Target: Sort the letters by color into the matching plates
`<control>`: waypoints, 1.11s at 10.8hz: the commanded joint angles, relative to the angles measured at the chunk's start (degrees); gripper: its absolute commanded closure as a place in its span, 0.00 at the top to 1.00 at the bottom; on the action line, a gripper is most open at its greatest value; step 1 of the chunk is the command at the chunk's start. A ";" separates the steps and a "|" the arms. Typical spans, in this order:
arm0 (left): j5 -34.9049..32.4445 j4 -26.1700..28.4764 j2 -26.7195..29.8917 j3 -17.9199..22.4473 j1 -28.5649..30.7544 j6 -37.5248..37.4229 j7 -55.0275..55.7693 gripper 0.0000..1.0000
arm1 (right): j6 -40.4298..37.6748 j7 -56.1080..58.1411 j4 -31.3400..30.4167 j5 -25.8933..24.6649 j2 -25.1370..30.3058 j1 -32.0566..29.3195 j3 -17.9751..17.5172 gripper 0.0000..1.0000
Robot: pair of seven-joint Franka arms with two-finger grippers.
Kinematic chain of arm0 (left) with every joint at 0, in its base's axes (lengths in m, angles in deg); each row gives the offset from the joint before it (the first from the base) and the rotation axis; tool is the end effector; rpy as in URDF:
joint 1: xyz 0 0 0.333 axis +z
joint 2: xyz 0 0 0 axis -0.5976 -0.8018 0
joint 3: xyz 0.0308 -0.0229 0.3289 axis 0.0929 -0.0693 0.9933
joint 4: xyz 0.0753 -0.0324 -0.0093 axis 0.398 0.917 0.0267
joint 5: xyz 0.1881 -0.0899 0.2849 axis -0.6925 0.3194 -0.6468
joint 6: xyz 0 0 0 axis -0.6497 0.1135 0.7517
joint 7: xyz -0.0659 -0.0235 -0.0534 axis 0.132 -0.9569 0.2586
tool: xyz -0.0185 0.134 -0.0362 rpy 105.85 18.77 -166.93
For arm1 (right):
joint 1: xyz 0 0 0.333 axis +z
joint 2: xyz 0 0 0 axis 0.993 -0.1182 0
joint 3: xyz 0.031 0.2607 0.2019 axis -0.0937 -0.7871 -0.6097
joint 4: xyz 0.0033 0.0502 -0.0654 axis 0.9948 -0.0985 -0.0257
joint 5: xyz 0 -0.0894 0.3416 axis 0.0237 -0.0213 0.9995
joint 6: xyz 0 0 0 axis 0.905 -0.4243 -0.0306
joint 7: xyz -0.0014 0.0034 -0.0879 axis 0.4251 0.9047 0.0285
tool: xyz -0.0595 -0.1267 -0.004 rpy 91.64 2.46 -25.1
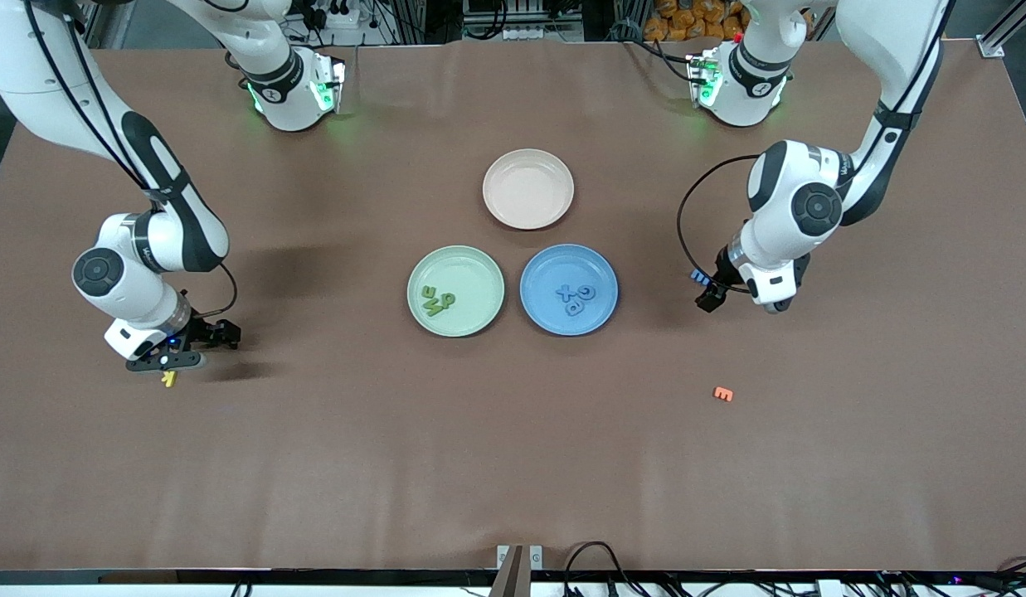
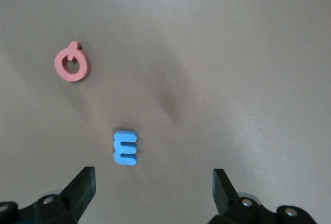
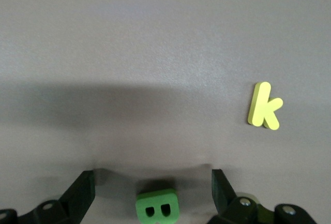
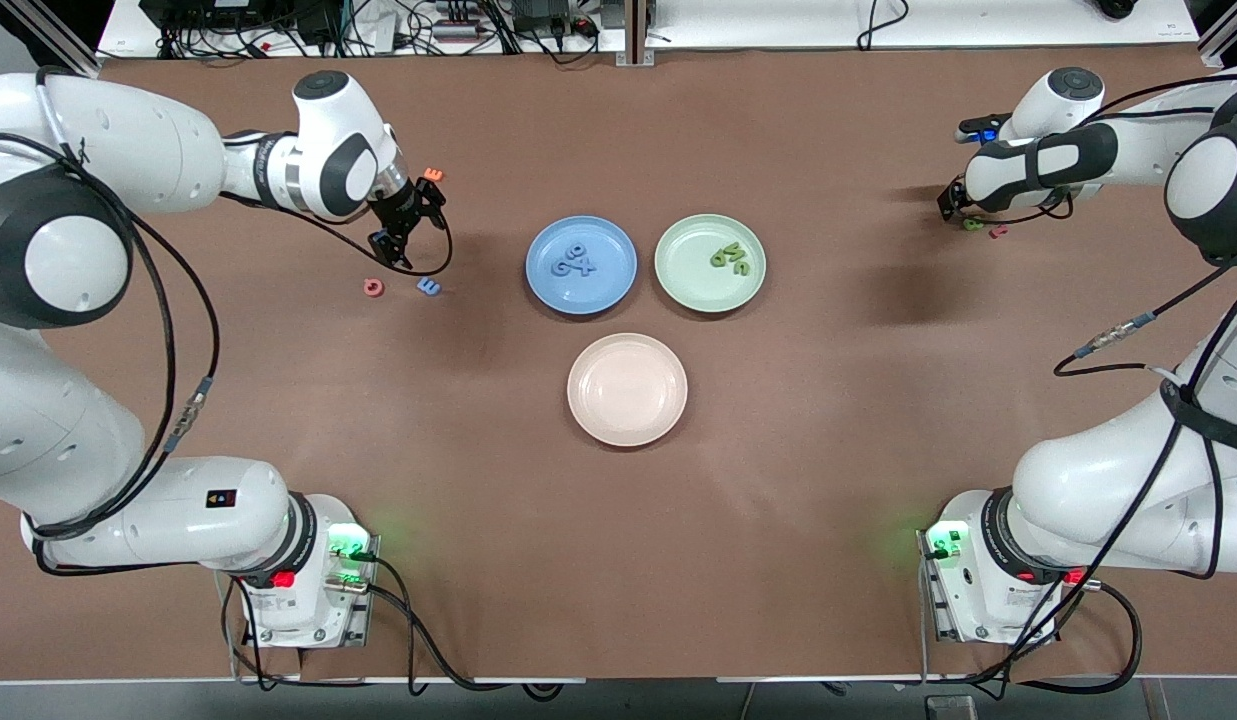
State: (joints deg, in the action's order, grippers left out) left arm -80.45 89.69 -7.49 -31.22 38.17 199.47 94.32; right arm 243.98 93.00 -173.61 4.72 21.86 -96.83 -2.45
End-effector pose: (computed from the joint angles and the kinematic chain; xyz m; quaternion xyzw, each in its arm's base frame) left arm 0.4771 -0.1427 0.2520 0.8633 0.5020 -0.0492 0.0166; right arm 0.5709 -0.0886 0.1850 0.9966 0.0595 0.0359 0.0442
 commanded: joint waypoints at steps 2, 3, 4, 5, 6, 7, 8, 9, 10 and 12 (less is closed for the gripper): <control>1.25 3.86 2.19 0.85 -1.57 1.28 5.30 1.00 | 2.85 0.24 -2.75 -1.26 0.42 -3.17 -1.93 1.00; 1.16 4.30 0.89 0.93 -1.48 3.98 5.30 1.00 | 3.38 0.15 -3.02 -1.26 0.42 -3.35 -1.93 1.00; 0.99 4.65 -1.04 0.94 -1.57 6.88 5.21 1.00 | 3.38 0.15 -3.19 -1.26 0.42 -3.26 -2.02 1.00; 0.90 5.09 -1.93 0.94 -1.57 8.39 5.21 1.00 | 3.38 0.06 -3.28 -1.26 0.42 -3.35 -2.28 1.00; 0.90 5.36 -2.20 0.94 -1.48 8.92 5.21 1.00 | 3.38 -0.02 -3.37 -1.26 0.51 -3.35 -2.37 1.00; 0.81 6.14 -2.29 0.94 -1.39 10.15 5.21 1.00 | 3.47 -0.11 -3.72 -1.26 0.60 -3.35 -2.37 1.00; 0.29 7.72 -2.64 0.94 -1.13 13.46 5.12 1.00 | 3.56 -0.11 -4.07 -1.26 0.69 -3.52 -2.37 1.00; -0.93 8.86 -3.17 1.02 -0.78 15.67 5.12 1.00 | 3.73 -0.11 -4.51 -1.26 0.95 -3.87 -2.55 1.00; -1.73 8.96 -3.43 1.20 -0.51 16.13 5.12 1.00 | 3.91 -0.20 -4.95 -1.26 1.21 -4.57 -3.59 1.00; -2.79 8.96 -4.13 1.55 -0.16 16.66 5.12 1.00 | 3.91 -0.20 -5.30 -1.26 1.39 -5.28 -4.30 1.00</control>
State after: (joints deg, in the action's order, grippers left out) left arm -81.04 98.01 -11.24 -30.09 37.60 214.35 98.74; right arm 247.20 93.04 -176.43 4.71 22.02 -99.70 -4.54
